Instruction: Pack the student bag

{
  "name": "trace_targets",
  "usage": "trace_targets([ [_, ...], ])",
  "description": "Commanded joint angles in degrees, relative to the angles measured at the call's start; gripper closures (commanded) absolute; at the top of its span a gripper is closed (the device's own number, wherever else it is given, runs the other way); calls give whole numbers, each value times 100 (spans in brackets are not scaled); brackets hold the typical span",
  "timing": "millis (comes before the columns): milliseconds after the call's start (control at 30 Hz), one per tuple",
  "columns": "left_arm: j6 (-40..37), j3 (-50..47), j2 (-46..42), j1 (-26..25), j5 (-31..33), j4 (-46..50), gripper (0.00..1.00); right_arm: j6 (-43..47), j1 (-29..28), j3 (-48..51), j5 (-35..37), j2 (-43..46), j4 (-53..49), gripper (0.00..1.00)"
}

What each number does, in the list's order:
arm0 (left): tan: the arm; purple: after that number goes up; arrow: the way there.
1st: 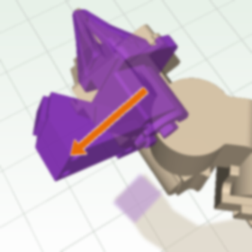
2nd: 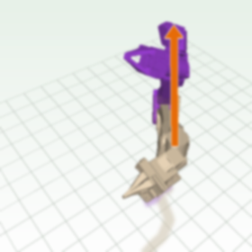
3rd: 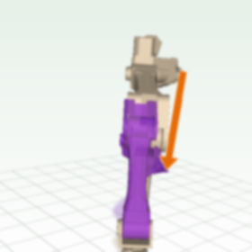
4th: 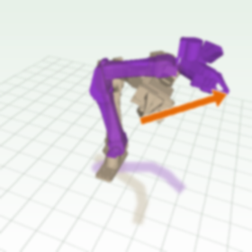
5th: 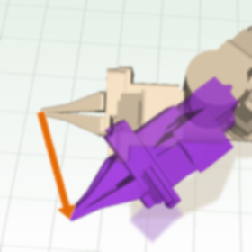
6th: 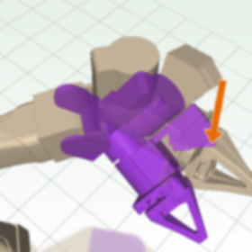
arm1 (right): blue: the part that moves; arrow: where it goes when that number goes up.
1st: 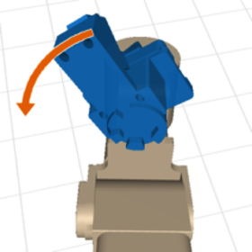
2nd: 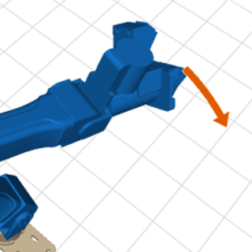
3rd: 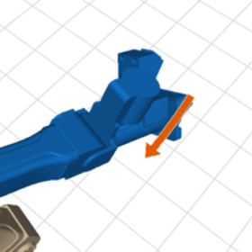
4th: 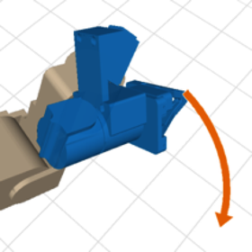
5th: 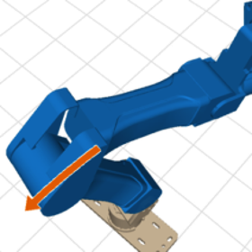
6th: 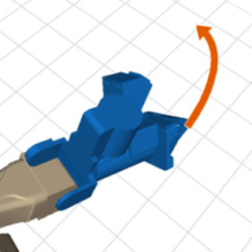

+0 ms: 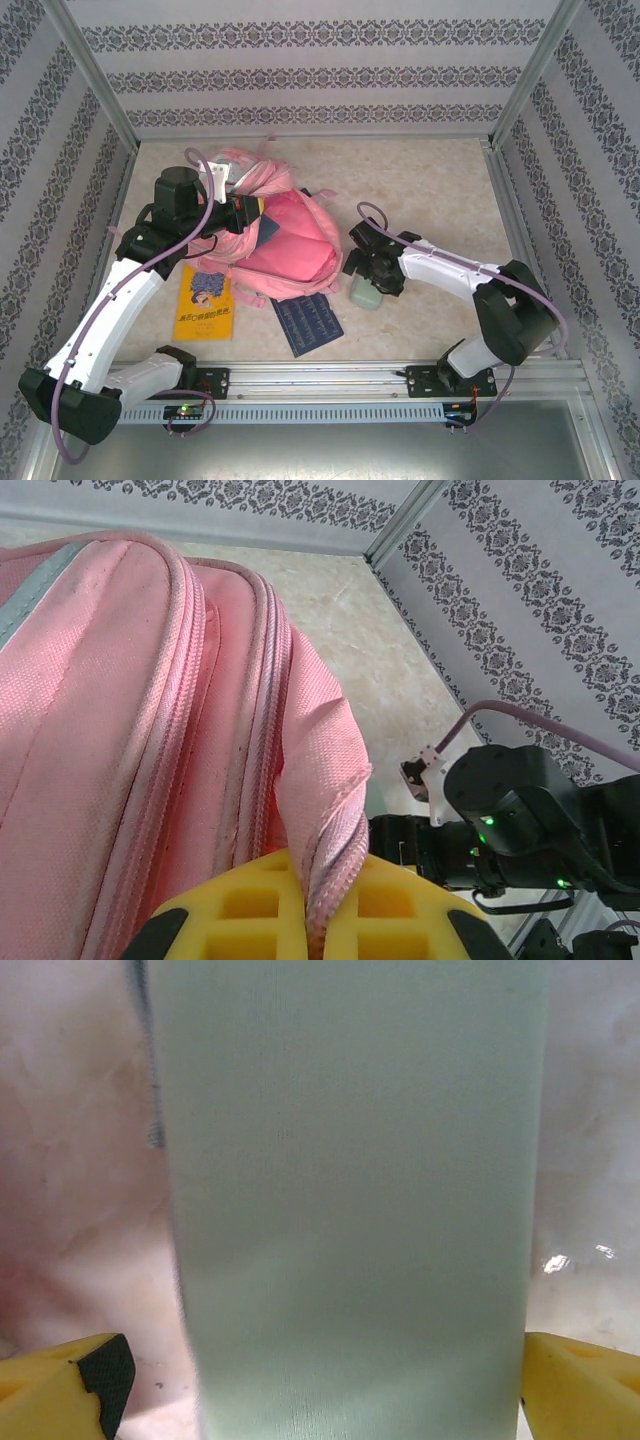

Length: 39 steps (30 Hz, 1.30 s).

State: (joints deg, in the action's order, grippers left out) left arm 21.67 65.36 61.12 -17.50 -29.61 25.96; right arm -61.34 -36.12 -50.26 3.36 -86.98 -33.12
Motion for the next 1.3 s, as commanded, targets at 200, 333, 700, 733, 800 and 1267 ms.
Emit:
trace_targets([
  [200, 224, 453, 107, 3, -485, -637, 100, 75, 156, 430, 111, 89, 305, 17],
  [333, 127, 717, 370, -163, -526, -533, 100, 87, 281, 541, 378, 756, 186, 21],
  [700, -403, 2926, 1767, -839, -426, 490, 100, 445, 323, 845, 724, 2794, 171, 28],
  [733, -445, 3130, 1903, -963, -398, 606, 100, 490, 316, 821, 834, 2940, 60, 28],
  [800, -600, 3425, 2108, -1265, -260, 795, 100, 607, 267, 778, 1198, 3299, -170, 29],
  [1267, -805, 3207, 1909, -2004, 492, 1115, 100, 1734, 63, 382, 1168, 4812, -233, 32],
])
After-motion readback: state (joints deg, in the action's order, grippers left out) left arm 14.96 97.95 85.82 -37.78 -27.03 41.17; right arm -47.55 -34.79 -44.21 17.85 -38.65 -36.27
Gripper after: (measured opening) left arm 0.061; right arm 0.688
